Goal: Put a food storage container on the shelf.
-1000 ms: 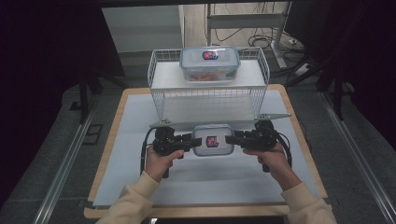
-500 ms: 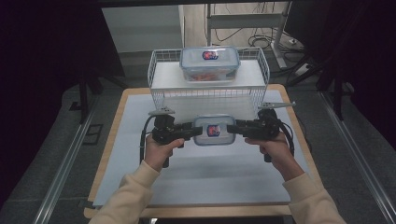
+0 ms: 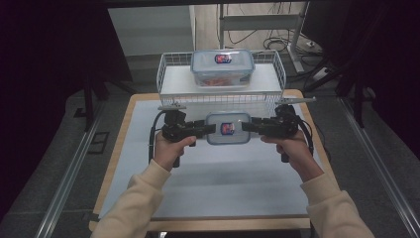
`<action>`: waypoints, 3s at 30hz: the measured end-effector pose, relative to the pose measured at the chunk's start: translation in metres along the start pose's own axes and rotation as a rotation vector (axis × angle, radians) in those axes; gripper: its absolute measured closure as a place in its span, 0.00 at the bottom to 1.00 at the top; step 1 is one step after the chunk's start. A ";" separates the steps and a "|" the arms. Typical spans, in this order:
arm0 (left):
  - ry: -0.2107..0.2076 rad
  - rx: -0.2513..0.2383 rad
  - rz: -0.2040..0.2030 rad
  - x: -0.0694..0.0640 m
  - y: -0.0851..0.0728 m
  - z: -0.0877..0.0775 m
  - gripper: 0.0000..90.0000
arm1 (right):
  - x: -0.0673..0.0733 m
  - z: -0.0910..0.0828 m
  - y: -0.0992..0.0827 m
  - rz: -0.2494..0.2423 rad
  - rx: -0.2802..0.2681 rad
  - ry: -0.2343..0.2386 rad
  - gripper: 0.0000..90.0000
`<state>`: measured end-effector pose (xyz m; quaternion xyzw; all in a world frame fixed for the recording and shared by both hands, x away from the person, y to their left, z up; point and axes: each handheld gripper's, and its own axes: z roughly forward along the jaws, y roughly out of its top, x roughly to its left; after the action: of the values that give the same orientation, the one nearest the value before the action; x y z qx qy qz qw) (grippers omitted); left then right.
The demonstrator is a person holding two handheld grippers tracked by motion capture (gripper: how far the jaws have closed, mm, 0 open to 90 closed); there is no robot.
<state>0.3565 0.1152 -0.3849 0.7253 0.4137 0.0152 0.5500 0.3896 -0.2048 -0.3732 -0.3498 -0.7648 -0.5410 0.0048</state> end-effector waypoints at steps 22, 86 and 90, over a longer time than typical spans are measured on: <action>0.016 -0.034 0.027 0.004 0.035 -0.008 0.57 | -0.002 0.002 0.036 -0.024 -0.021 0.007 0.59; 0.045 -0.092 0.033 0.057 0.183 0.001 0.57 | -0.048 0.029 0.193 -0.036 -0.052 -0.023 0.57; 0.046 -0.085 0.028 0.063 0.190 0.003 0.57 | -0.055 0.032 0.200 -0.021 -0.057 -0.019 0.57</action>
<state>0.5105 0.1412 -0.2590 0.7064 0.4151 0.0571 0.5705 0.5507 -0.1731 -0.2430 -0.3468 -0.7526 -0.5594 -0.0184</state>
